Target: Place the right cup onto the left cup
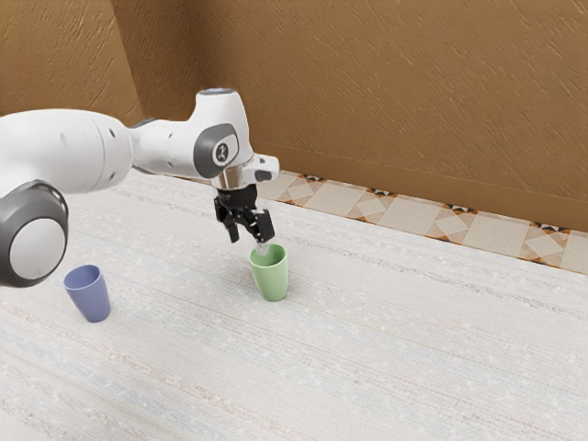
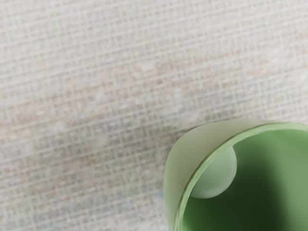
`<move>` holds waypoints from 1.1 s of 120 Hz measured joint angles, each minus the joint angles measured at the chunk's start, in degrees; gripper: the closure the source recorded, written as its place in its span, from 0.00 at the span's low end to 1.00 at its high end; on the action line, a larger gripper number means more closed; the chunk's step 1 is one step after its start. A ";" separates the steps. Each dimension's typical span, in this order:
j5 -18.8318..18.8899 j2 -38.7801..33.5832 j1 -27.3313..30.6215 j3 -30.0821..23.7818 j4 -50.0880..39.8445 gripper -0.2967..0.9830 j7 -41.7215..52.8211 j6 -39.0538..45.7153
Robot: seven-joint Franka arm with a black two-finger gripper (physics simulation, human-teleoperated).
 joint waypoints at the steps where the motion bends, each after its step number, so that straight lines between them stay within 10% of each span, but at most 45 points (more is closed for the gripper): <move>1: 0.02 0.07 0.00 0.00 -0.05 0.23 0.00 0.12; 24: 0.28 1.83 -0.05 0.00 -0.56 0.25 -0.06 2.81; 65: 0.54 1.70 -0.27 -0.90 -1.07 0.75 -0.07 4.78; 132: 0.80 -3.45 -0.40 -0.97 -5.53 0.84 -0.27 5.11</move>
